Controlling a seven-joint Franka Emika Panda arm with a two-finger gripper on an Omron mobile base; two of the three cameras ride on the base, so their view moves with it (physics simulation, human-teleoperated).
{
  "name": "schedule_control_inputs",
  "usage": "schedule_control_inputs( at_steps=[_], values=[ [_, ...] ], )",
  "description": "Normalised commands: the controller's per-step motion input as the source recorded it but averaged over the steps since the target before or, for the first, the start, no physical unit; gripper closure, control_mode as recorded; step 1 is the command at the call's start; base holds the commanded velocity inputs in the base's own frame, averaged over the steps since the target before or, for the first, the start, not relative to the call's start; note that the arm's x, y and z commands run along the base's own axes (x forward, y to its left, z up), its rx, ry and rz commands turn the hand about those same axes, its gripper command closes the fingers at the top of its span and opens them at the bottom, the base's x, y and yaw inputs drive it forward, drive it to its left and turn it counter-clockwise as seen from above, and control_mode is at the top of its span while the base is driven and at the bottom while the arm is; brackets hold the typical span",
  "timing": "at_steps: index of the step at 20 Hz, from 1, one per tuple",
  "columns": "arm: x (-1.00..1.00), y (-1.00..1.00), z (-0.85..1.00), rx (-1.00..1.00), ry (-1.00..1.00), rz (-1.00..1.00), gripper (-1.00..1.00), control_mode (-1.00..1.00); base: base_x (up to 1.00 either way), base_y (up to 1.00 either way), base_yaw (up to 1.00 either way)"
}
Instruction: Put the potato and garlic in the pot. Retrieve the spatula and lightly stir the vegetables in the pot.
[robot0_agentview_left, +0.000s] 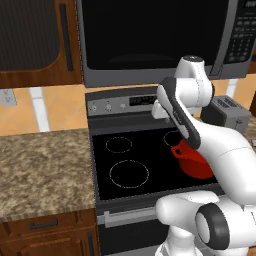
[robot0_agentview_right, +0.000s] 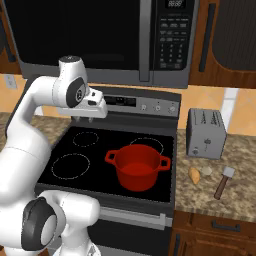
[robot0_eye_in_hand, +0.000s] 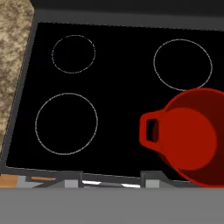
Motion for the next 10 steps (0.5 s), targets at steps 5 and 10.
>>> schedule_control_inputs(
  at_steps=[5, 10],
  values=[
    [0.0, 0.0, 0.0, 0.0, 0.0, 0.0, -1.0, 1.0, 0.01, -0.14, -0.02],
    [0.0, 0.0, 0.0, 0.0, 0.0, 0.0, -1.0, 1.0, 0.02, -0.59, -0.02]
  ],
)
